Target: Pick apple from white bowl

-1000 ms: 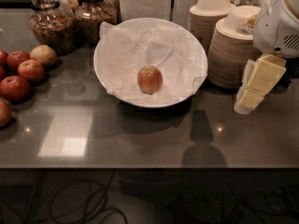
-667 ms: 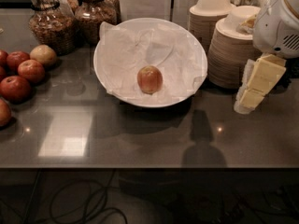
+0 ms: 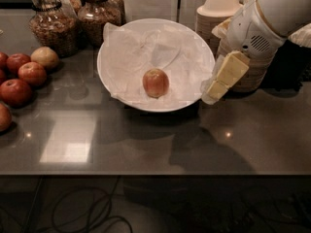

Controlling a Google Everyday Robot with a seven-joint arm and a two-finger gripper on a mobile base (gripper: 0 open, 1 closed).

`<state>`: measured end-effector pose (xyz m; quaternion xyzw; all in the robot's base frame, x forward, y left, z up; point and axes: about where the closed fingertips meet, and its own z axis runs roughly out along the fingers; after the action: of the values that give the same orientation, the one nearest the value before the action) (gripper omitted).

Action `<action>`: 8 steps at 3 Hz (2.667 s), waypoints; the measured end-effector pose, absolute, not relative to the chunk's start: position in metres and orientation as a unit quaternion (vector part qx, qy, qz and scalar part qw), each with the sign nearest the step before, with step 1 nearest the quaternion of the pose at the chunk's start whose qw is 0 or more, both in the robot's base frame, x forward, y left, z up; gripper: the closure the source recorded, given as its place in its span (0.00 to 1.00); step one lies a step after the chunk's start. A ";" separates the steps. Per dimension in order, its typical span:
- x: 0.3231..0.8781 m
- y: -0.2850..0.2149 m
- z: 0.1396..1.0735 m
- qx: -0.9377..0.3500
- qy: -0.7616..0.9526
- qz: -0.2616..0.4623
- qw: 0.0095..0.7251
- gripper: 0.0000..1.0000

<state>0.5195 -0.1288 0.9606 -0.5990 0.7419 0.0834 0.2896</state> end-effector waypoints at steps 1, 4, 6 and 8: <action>0.543 -0.099 0.959 -0.597 0.720 0.130 0.328 0.00; 0.587 -0.056 0.925 -0.618 0.688 0.154 0.347 0.18; 0.601 -0.041 0.900 -0.635 0.680 0.154 0.333 0.21; 0.605 -0.027 0.881 -0.645 0.673 0.174 0.319 0.25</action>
Offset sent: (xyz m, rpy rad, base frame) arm 0.0724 0.0693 -0.0211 0.2163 -0.0656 0.1140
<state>0.6051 -0.0267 0.8813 -0.6446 0.6729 0.1737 0.3185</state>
